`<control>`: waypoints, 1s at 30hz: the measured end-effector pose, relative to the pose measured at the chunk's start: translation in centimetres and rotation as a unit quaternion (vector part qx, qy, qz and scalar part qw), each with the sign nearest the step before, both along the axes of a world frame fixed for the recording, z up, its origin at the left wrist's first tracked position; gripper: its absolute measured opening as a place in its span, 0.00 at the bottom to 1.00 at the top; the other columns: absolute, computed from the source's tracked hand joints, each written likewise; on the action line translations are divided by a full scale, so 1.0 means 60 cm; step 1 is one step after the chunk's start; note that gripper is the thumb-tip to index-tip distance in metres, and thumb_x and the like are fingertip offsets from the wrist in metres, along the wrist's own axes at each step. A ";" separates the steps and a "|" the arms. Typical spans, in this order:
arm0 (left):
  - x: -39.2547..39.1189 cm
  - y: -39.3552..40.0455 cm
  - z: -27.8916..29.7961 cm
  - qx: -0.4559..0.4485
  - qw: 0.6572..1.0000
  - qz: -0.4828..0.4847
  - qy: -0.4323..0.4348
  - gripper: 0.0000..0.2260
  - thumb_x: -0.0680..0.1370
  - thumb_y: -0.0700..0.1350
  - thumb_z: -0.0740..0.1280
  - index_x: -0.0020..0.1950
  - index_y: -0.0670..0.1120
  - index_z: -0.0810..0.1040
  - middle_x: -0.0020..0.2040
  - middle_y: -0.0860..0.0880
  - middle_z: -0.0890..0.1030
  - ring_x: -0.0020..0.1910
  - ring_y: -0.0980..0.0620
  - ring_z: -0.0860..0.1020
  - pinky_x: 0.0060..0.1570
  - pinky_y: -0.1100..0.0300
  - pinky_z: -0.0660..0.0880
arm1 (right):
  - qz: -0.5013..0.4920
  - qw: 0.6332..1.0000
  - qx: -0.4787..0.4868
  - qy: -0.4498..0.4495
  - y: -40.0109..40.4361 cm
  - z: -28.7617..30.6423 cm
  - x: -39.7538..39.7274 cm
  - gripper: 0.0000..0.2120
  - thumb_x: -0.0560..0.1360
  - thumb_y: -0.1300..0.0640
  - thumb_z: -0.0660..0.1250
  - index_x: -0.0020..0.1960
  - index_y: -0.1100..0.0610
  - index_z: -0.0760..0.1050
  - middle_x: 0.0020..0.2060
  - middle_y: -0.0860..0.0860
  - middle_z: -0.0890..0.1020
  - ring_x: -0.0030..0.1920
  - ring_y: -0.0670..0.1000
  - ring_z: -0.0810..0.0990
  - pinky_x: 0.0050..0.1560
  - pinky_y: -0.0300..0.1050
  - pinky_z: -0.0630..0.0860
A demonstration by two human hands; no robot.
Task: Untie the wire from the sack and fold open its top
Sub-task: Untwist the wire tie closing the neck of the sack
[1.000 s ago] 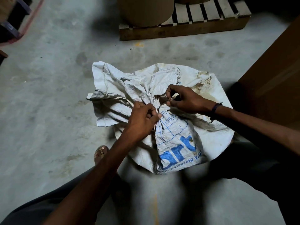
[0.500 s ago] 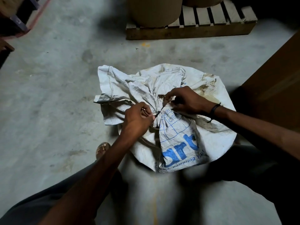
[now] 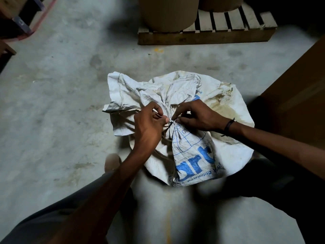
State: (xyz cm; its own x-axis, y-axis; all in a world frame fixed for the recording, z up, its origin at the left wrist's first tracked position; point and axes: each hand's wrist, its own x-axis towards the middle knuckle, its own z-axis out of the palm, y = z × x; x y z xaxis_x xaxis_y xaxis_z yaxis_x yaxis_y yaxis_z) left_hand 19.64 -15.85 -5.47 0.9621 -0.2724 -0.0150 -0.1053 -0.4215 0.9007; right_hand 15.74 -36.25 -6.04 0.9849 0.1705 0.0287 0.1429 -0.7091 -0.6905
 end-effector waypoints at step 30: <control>0.011 0.010 0.004 -0.024 0.997 -0.045 -0.062 0.18 0.73 0.40 0.78 0.43 0.50 0.68 0.39 0.51 0.85 0.46 0.54 0.87 0.49 0.41 0.82 | -0.026 0.999 -0.030 0.004 0.001 0.029 0.012 0.13 0.75 0.58 0.75 0.59 0.52 0.85 0.53 0.49 0.87 0.54 0.48 0.83 0.55 0.35 0.74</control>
State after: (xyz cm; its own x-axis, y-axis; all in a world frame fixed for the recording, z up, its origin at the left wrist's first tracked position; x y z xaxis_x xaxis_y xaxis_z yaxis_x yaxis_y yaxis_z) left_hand 20.30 -15.27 -5.23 0.9274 -0.3548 0.1184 -0.2532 -0.3625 0.8969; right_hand 16.48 -36.17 -4.33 0.9926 0.1210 0.0125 0.1002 -0.7550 -0.6480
